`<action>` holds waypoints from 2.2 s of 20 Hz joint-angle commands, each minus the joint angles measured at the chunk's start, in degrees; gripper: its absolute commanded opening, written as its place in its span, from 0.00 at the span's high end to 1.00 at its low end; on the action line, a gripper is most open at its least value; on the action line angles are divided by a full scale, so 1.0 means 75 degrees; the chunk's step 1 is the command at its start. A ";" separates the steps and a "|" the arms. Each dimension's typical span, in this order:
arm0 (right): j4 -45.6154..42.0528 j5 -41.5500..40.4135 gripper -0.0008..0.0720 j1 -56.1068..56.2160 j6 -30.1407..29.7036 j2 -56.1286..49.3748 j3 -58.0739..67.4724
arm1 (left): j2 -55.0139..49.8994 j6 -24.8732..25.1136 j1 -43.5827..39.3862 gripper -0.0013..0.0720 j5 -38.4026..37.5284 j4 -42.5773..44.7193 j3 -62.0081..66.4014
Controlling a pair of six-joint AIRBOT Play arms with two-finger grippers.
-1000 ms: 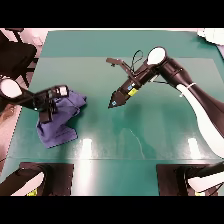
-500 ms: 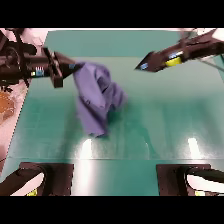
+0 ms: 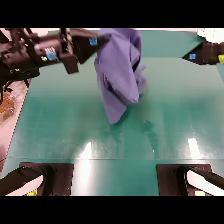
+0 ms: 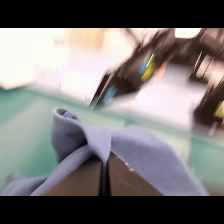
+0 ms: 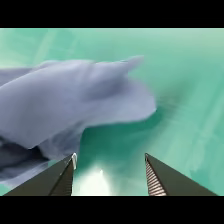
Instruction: Fold the shirts.
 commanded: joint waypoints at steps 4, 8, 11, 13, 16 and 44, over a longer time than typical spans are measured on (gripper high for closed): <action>0.0070 -0.0670 0.29 -0.0670 -0.0026 0.1244 -0.3290 | -0.0058 -0.3112 -0.0102 0.95 -0.1973 0.8186 0.0009; 0.0213 -0.1445 0.29 0.0009 -0.0015 0.1489 -0.4873 | -0.0058 -0.3153 -0.0102 0.95 -0.3279 0.9256 -0.0399; 0.0221 -0.1661 0.29 0.0755 0.0216 0.0880 -0.5319 | -0.0058 -0.3203 -0.0102 0.95 -0.3401 0.9238 -0.0842; 0.0221 -0.1725 0.29 0.1081 0.0216 0.0122 -0.5214 | -0.0058 -0.3197 -0.0102 0.95 -0.3395 0.9238 -0.1049; 0.0236 -0.2020 0.04 0.1224 0.0210 -0.1081 -0.4750 | -0.0058 -0.3197 -0.0102 0.95 -0.3348 0.9238 -0.1160; 0.2340 -0.3730 0.10 0.0731 0.1326 -0.1859 -0.5951 | -0.0058 -0.3200 -0.0102 0.95 -0.3034 0.9084 -0.1169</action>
